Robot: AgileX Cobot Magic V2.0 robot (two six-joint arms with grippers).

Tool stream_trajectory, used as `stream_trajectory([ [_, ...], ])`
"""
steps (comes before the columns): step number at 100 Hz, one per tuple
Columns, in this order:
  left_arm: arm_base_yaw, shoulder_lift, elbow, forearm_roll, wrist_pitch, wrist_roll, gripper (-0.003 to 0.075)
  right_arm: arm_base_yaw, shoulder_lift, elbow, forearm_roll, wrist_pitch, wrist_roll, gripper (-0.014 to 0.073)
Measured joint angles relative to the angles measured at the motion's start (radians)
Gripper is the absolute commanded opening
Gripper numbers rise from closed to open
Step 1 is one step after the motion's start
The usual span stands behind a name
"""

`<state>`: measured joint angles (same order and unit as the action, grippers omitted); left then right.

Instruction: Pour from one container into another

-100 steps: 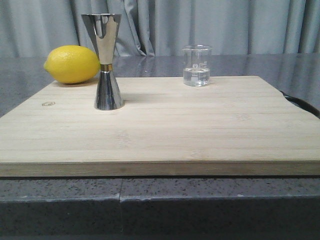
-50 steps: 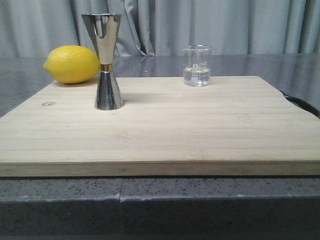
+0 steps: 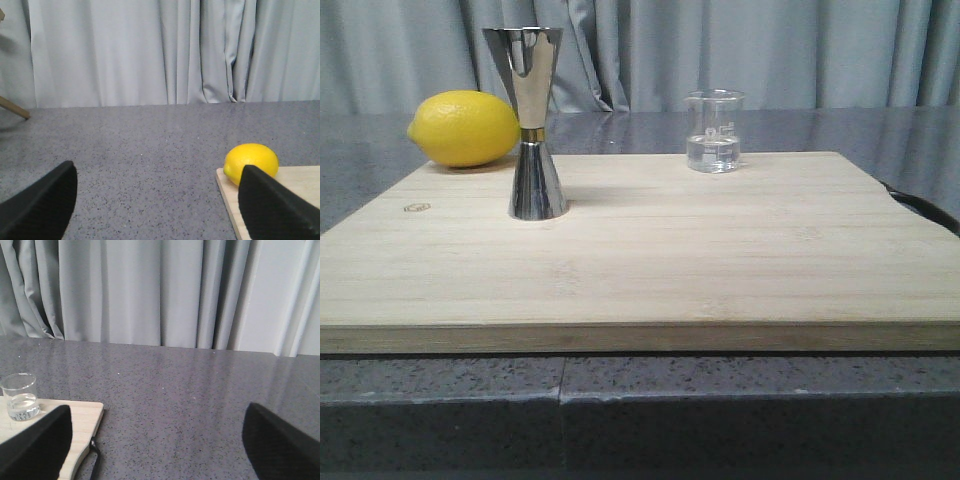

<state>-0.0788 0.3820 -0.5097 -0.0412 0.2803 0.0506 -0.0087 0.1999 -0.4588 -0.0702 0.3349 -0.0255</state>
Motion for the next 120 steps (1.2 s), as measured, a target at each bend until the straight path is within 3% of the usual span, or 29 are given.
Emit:
stream_trajectory([
  [23,0.000,0.148,-0.118,-0.007,0.164,0.029,0.0586,0.000,0.000,0.000,0.000,0.000,0.000,0.0627],
  [40,0.000,0.305,-0.168,-0.160,0.228,0.199,0.0586,0.000,0.000,0.000,0.000,0.000,0.000,0.0627],
  [61,0.000,0.533,-0.201,-0.497,0.308,0.573,0.0586,0.000,0.000,0.000,0.000,0.000,0.000,0.0627],
  [89,0.000,0.739,-0.205,-1.110,0.327,1.305,0.0586,0.000,0.000,0.000,0.000,0.002,0.000,0.0627],
  [101,0.000,0.800,-0.205,-1.284,0.381,1.555,0.0586,0.000,0.000,0.000,0.000,0.002,0.000,0.0627],
  [120,0.000,0.902,-0.205,-1.451,0.540,1.826,0.0586,0.000,0.000,0.000,0.000,0.002,0.000,0.0627],
])
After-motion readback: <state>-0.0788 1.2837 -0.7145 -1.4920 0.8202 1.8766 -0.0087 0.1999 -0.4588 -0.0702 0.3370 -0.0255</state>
